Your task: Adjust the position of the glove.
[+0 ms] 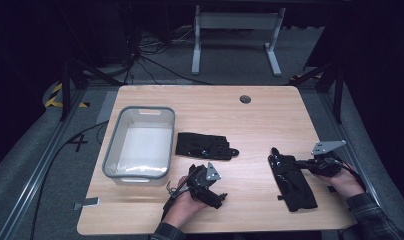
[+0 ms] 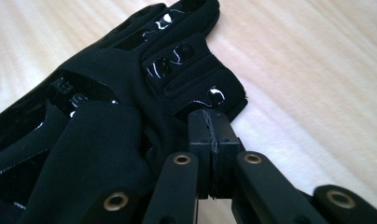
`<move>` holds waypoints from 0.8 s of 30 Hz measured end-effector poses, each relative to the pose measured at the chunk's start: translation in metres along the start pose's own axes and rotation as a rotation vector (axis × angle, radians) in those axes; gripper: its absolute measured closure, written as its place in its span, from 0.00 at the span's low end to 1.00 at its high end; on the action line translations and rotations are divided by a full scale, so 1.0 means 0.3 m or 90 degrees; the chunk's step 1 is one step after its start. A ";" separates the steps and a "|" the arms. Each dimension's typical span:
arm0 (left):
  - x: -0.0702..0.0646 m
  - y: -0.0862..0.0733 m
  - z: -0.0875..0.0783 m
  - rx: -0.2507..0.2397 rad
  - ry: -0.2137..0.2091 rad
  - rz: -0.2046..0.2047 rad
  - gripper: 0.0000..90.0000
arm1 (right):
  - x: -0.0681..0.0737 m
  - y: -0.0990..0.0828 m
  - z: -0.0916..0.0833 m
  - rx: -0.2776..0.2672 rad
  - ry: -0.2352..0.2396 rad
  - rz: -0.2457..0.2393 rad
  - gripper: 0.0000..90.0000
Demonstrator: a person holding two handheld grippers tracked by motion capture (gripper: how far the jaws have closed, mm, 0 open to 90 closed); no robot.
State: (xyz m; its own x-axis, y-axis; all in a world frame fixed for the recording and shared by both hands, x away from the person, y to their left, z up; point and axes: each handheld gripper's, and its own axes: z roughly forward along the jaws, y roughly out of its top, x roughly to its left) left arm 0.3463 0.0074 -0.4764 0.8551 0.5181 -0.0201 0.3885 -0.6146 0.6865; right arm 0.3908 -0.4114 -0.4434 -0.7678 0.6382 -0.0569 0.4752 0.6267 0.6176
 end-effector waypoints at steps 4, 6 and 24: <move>0.000 0.000 0.000 0.000 0.000 -0.001 0.00 | 0.025 -0.009 -0.010 0.003 0.007 -0.003 1.00; 0.000 0.000 0.000 0.000 0.000 -0.001 0.00 | 0.030 -0.012 -0.013 0.003 0.008 -0.002 1.00; 0.001 0.001 0.002 -0.001 -0.003 0.006 0.00 | -0.123 -0.038 0.036 -0.077 -0.107 0.107 0.41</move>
State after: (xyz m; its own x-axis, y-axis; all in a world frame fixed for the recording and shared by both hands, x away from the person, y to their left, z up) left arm 0.3470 0.0071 -0.4765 0.8602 0.5097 -0.0172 0.3802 -0.6185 0.6877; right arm 0.4183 -0.4373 -0.4569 -0.5958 0.8002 -0.0686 0.5276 0.4543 0.7178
